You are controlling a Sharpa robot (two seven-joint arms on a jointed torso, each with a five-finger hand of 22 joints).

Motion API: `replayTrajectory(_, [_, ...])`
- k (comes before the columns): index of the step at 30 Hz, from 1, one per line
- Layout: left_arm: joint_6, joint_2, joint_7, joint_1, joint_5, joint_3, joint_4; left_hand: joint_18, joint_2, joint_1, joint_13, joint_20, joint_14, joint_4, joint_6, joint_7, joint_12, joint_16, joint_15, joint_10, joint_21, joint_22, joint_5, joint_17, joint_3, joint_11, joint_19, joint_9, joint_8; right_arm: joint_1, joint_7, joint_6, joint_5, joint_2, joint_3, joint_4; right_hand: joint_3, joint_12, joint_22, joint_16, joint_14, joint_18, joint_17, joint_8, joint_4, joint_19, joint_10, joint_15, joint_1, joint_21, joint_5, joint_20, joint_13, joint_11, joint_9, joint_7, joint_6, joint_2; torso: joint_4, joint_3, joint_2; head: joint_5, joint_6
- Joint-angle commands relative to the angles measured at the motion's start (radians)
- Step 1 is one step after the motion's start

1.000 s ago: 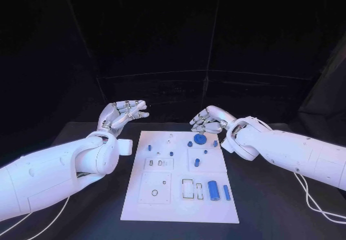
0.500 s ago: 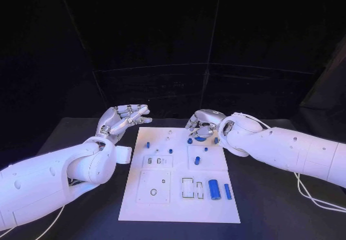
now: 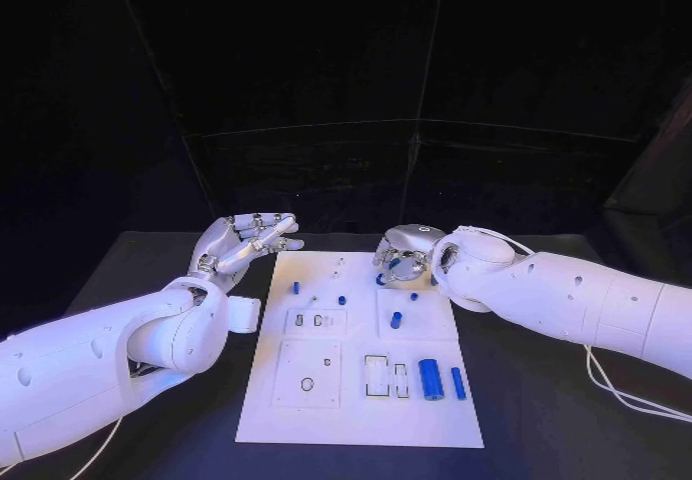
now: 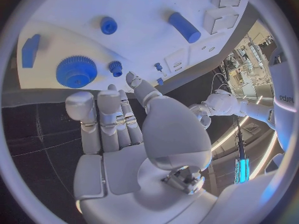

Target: Assemble the parts on the task board

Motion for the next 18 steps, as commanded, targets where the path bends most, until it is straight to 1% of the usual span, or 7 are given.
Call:
replayTrajectory(1, [0.018, -0.002, -0.002, 0.002, -0.009, 0.001, 0.004, 0.013, 0.002, 0.0, -0.002, 0.003, 0.002, -0.007, -0.003, 0.005, -0.004, -0.004, 0.004, -0.009, -0.005, -0.001, 0.001, 0.001, -0.001, 0.001, 0.007, -0.001, -0.006, 0.003, -0.012, 0.039, -0.023, 0.007, 0.001, -0.008, 0.001, -0.001, 0.008, 0.013, 0.015, -0.014, 0.012, 0.0, 0.008, 0.006, -0.008, 0.009, 0.006, 0.007, -0.007, 0.0, 0.001, -0.001, 0.001, 0.0, -0.009, -0.001, 0.0037, 0.0019, 0.007, -0.002, -0.002])
replayTrajectory(4, [0.019, -0.003, -0.003, 0.002, -0.009, 0.001, 0.006, 0.013, 0.002, -0.001, -0.002, 0.004, 0.002, -0.008, -0.003, 0.005, -0.005, -0.005, 0.005, -0.01, -0.006, -0.002, 0.001, 0.002, -0.002, 0.001, 0.007, -0.001, -0.007, 0.003, -0.012, 0.041, -0.023, 0.012, 0.001, -0.013, 0.003, 0.001, 0.015, 0.024, 0.015, -0.015, 0.023, 0.0, 0.009, 0.007, -0.008, 0.01, 0.007, 0.014, -0.007, 0.001, 0.001, -0.001, 0.001, 0.0, -0.009, 0.002, 0.005, 0.0024, 0.01, -0.002, -0.002])
replayTrajectory(5, [0.019, -0.004, -0.003, 0.002, -0.009, 0.001, 0.006, 0.013, 0.002, -0.001, -0.002, 0.004, 0.002, -0.008, -0.003, 0.005, -0.005, -0.005, 0.005, -0.01, -0.006, -0.002, 0.001, 0.002, -0.002, 0.001, 0.007, -0.001, -0.007, 0.003, -0.013, 0.042, -0.023, 0.013, 0.001, -0.014, 0.005, 0.002, 0.028, 0.038, 0.017, -0.017, 0.039, 0.0, 0.009, 0.011, -0.006, 0.01, 0.009, 0.022, -0.007, 0.001, 0.002, -0.001, 0.001, 0.0, -0.008, 0.004, 0.0056, 0.0018, 0.011, -0.002, -0.001])
replayTrajectory(8, [0.02, -0.005, -0.004, 0.002, -0.009, 0.001, 0.007, 0.013, 0.002, -0.001, -0.002, 0.004, 0.002, -0.008, -0.003, 0.005, -0.005, -0.005, 0.005, -0.01, -0.006, -0.002, 0.001, 0.002, -0.002, 0.001, 0.007, -0.001, -0.007, 0.003, -0.015, 0.047, -0.023, 0.018, 0.001, -0.02, 0.016, 0.005, 0.072, 0.081, 0.022, -0.024, 0.086, 0.001, 0.01, 0.029, 0.003, 0.009, 0.014, 0.051, -0.011, 0.001, 0.002, -0.002, 0.001, -0.001, -0.006, 0.013, 0.007, 0.0027, 0.014, -0.003, 0.001])
replayTrajectory(12, [0.021, -0.005, -0.007, 0.002, -0.009, 0.001, 0.007, 0.013, 0.001, -0.001, -0.002, 0.004, 0.001, -0.008, -0.003, 0.005, -0.006, -0.006, 0.005, -0.011, -0.006, -0.002, 0.001, 0.003, -0.002, 0.001, 0.006, -0.001, -0.008, 0.003, -0.022, 0.061, -0.027, 0.024, 0.001, -0.029, 0.032, 0.005, 0.103, 0.112, 0.023, -0.029, 0.116, 0.001, 0.009, 0.04, 0.008, 0.01, 0.018, 0.072, -0.014, 0.002, 0.002, -0.002, 0.001, 0.0, -0.002, 0.02, 0.009, 0.0042, 0.017, -0.004, -0.001])
replayTrajectory(18, [0.023, -0.006, -0.008, 0.002, -0.009, 0.001, 0.005, 0.013, 0.001, -0.002, -0.002, 0.004, 0.001, -0.009, -0.003, 0.005, -0.007, -0.007, 0.005, -0.012, -0.007, -0.003, 0.001, 0.003, -0.003, 0.002, 0.006, -0.001, -0.009, 0.003, -0.033, 0.076, -0.039, 0.028, 0.001, -0.038, 0.043, 0.005, 0.114, 0.128, 0.021, -0.03, 0.129, 0.001, 0.01, 0.041, 0.011, 0.011, 0.017, 0.082, -0.016, 0.003, 0.001, -0.002, 0.001, 0.002, 0.001, 0.02, 0.0084, 0.0052, 0.018, -0.002, -0.006])
